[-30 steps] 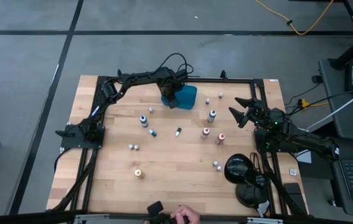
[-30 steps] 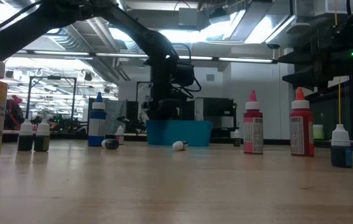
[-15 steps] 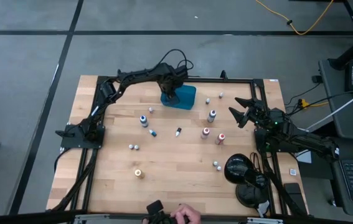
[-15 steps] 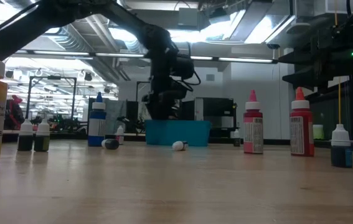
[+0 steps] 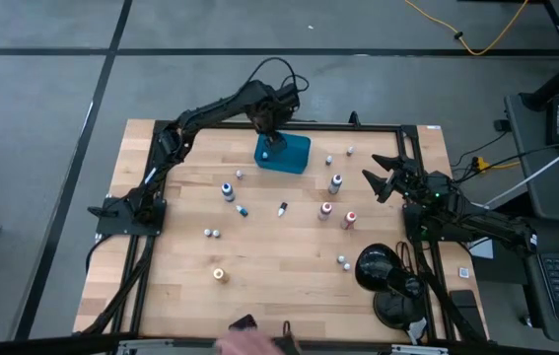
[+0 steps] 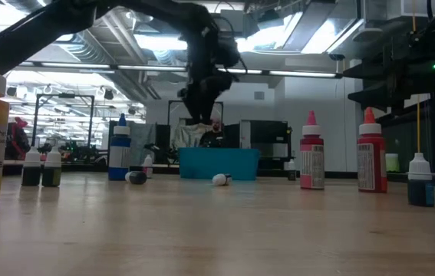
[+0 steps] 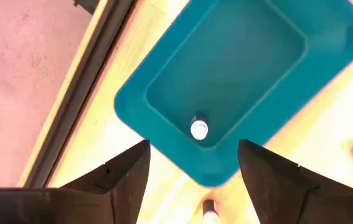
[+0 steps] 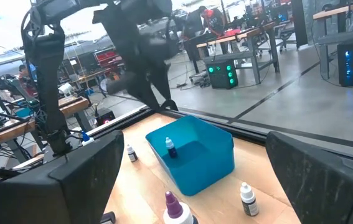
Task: Pick & Place food coloring
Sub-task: Put the small black food coloring bottle into the blue bin
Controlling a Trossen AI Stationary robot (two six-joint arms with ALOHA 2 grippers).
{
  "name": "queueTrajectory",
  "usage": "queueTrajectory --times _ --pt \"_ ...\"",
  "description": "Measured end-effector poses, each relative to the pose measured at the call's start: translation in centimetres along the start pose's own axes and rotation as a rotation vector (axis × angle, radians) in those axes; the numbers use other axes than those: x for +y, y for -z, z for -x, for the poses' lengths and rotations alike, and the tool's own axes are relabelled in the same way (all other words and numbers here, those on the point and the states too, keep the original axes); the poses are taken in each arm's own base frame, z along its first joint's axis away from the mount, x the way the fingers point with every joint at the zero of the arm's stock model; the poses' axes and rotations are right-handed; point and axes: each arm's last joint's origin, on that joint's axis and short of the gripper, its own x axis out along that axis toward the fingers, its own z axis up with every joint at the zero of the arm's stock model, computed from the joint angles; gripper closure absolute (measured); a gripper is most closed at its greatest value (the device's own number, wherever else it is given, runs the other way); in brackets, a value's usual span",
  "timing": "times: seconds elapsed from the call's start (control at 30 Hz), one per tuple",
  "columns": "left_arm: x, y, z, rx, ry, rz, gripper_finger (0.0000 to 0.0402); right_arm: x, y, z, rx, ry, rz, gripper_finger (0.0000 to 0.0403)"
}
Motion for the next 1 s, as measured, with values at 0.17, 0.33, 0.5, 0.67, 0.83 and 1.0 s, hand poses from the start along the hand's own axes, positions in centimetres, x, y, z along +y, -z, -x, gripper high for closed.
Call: queueTrajectory --times 0.17,0.33,0.5,0.67,0.83,1.0 --pt "0.3 0.4 2.8 0.003 0.0 0.001 0.0147 0.0 0.0 0.0 0.0 0.0 0.0 0.0011" --pt "0.5 1.7 5.0 -0.039 0.016 0.005 0.0144 0.0 0.0 0.0 0.0 0.0 0.0 0.0011" --pt "0.0 3.1 6.5 -0.102 0.021 -0.005 0.0147 0.0 0.0 0.0 0.0 -0.001 0.0 0.0011" --pt "-0.6 5.5 7.4 -0.157 0.028 -0.011 0.0148 0.0 0.0 0.0 0.0 0.0 0.0 0.0011" --pt "-0.9 8.2 6.5 -0.154 0.028 0.036 0.0148 0.0 0.0 0.0 0.0 0.0 0.0 0.0011" --pt "-1.1 10.4 4.4 -0.115 0.011 0.092 0.0146 0.0 0.0 0.0 0.0 0.0 0.0 0.0011"
